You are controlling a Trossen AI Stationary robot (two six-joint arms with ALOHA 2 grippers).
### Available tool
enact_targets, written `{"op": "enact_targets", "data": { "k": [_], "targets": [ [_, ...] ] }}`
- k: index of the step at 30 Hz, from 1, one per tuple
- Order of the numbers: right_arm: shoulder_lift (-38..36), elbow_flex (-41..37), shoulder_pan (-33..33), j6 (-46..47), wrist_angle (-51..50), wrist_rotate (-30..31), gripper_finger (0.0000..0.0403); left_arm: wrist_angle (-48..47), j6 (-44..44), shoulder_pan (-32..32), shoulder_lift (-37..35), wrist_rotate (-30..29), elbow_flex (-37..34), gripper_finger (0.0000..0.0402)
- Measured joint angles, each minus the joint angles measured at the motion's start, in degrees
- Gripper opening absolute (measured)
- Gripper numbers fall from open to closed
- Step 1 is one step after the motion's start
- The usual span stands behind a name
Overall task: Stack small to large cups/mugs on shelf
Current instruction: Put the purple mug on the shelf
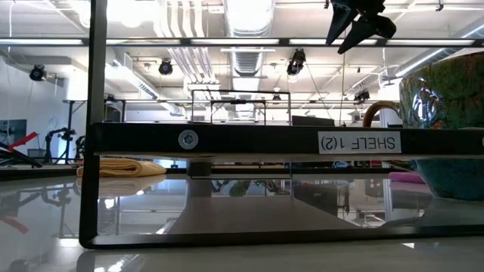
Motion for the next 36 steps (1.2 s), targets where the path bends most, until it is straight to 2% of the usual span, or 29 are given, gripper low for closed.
{"op": "enact_targets", "data": {
  "k": [4, 9, 14, 25, 36],
  "targets": [
    [0.0, 0.0, 0.0, 0.1, 0.0, 0.0, 0.0187, 0.7, 0.2, -0.1, 2.1, -0.9, 0.0, 0.0154],
    [0.0, 0.0, 0.0, 0.1, 0.0, 0.0, 0.0187, 0.7, 1.7, 0.0, 4.7, -2.6, 0.0, 0.0174],
    [0.0, 0.0, 0.0, 0.1, 0.0, 0.0, 0.0187, 0.7, 2.0, 0.0, 6.0, -6.1, -0.1, 0.0176],
    [0.0, 0.0, 0.0, 0.1, 0.0, 0.0, 0.0187, 1.5, 1.9, 0.0, 5.7, -9.0, -2.7, 0.0177],
    [0.0, 0.0, 0.0, 0.0, -0.1, 0.0, 0.0187, 5.8, 4.2, 0.0, 5.4, -7.9, -1.6, 0.0177]
  ]
}}
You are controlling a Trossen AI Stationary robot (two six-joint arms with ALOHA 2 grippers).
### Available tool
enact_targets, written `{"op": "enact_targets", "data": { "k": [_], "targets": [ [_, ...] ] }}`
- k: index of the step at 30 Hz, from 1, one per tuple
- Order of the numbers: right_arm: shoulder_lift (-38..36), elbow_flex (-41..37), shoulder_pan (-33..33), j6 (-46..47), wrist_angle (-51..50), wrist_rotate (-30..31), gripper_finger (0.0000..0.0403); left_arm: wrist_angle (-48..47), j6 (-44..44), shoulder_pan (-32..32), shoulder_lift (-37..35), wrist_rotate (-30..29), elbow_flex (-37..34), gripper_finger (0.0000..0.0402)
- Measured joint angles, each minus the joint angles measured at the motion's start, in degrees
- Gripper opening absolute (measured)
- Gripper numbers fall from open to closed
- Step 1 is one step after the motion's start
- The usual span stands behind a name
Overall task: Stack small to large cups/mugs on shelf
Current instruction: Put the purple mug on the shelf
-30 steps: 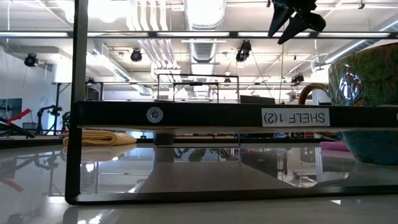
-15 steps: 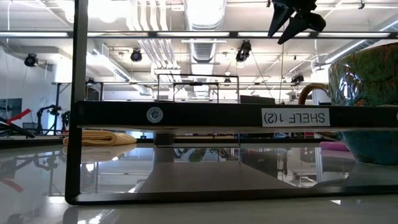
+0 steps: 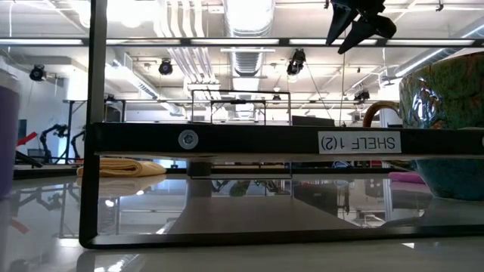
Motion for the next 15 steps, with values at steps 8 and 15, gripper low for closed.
{"op": "enact_targets", "data": {
  "k": [8, 15],
  "targets": [
    [0.0, 0.0, 0.0, -0.9, 0.0, 0.1, 0.0187, 1.5, 0.3, 0.8, 0.0, -1.0, -1.0, 0.0177],
    [0.0, 0.0, 0.0, -0.7, 0.0, 0.1, 0.0187, 2.7, 0.8, 2.6, 0.9, -3.0, -2.0, 0.0177]
  ]
}}
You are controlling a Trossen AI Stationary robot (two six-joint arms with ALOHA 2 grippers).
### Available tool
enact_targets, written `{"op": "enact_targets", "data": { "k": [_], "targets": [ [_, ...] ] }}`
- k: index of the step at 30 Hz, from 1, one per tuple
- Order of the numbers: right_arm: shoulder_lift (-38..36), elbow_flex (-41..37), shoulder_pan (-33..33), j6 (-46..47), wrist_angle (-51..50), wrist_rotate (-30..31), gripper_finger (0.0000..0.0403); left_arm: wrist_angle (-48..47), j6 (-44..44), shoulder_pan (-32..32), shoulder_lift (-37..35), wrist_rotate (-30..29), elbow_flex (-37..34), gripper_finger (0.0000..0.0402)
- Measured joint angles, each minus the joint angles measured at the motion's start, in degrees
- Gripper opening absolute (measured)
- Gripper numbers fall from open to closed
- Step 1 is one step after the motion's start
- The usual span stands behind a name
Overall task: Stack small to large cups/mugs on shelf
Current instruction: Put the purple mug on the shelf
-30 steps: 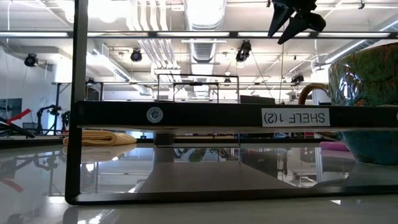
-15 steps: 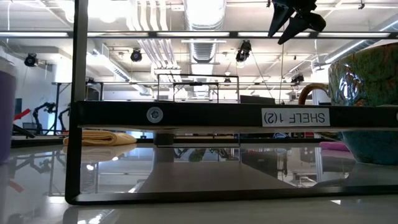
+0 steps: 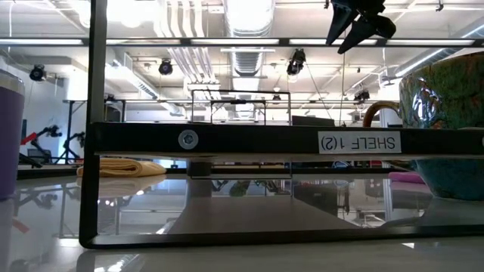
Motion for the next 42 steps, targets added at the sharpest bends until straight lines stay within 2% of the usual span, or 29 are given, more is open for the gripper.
{"op": "enact_targets", "data": {
  "k": [15, 19, 24, 31, 35, 38, 42],
  "targets": [
    [0.0, -0.1, 0.0, 0.2, 0.0, 0.0, 0.0187, 1.7, 0.1, 1.6, 4.2, -0.2, -0.1, 0.0171],
    [0.0, -0.1, 0.0, 0.2, 0.0, 0.0, 0.0187, 1.7, 2.4, 2.7, 4.2, 0.7, -0.1, 0.0142],
    [0.0, -0.1, 0.0, 0.1, 0.0, 0.0, 0.0187, 1.7, 4.7, 4.1, 3.7, 2.1, -0.1, 0.007],
    [0.0, -0.1, 0.0, -0.1, -0.1, 0.0, 0.0187, 0.9, 5.5, 5.7, 2.7, 2.7, 0.1, 0.007],
    [0.0, -0.1, 0.0, -0.2, -0.1, 0.0, 0.0187, -4.1, 6.0, 6.7, 0.0, 1.7, 0.7, 0.007],
    [0.0, -0.1, 0.0, -0.2, -0.1, -0.1, 0.0187, -9.0, 9.5, 8.5, -3.5, -0.9, 2.6, 0.007],
    [0.0, -0.1, 0.0, -0.3, -0.2, -0.7, 0.0187, -11.3, 20.8, 13.6, -8.1, -2.7, 4.7, 0.007]
  ]
}}
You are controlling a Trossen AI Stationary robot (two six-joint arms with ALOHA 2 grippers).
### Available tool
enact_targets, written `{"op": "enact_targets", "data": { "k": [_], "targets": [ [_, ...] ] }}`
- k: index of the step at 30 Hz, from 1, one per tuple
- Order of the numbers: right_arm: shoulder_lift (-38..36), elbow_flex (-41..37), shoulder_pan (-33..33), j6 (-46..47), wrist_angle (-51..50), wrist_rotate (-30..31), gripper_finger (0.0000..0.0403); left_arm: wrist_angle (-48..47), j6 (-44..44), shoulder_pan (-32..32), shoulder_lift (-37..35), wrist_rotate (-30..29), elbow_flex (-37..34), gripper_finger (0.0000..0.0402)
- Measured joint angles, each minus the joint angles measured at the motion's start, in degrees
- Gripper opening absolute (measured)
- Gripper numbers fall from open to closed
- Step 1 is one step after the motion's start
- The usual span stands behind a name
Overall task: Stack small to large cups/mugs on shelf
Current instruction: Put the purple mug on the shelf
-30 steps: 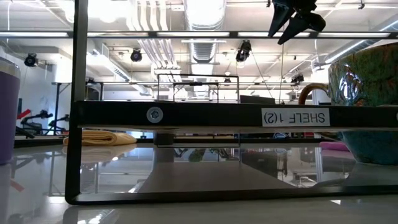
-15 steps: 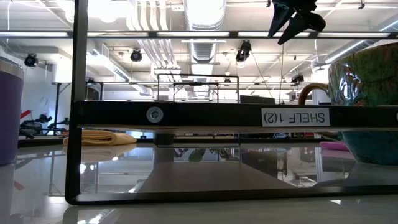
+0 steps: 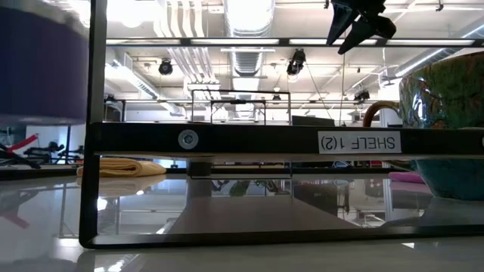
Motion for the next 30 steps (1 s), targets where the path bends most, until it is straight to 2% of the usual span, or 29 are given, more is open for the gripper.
{"op": "enact_targets", "data": {
  "k": [7, 11, 14, 17, 21, 24, 30],
  "targets": [
    [0.0, 0.0, 0.0, 0.1, -0.2, -3.4, 0.0187, 1.9, 25.8, 14.8, -4.1, -1.2, 2.5, 0.007],
    [-0.1, 0.0, 0.2, 0.3, -0.3, -8.6, 0.0187, 8.8, 38.3, 23.3, -5.0, 0.2, 3.7, 0.007],
    [-0.2, 0.0, 1.8, 0.3, -0.4, -11.8, 0.0187, 15.1, 44.1, 27.6, -3.5, 2.0, 5.7, 0.007],
    [-0.6, 0.0, 5.8, 0.5, -1.8, -11.4, 0.0187, 16.9, 46.9, 29.4, 1.2, 3.3, 9.1, 0.007],
    [-2.1, 0.0, 12.5, 2.2, -3.7, -5.1, 0.0187, 16.6, 47.4, 30.0, 9.3, 4.4, 15.4, 0.007],
    [-3.9, 0.0, 16.6, 5.8, -6.1, -0.9, 0.0187, 16.5, 46.2, 30.2, 14.8, 4.7, 20.3, 0.007],
    [-7.3, 0.0, 25.6, 16.4, -9.5, 3.2, 0.0187, 16.0, 46.4, 29.4, 22.6, 5.9, 30.0, 0.007]
  ]
}}
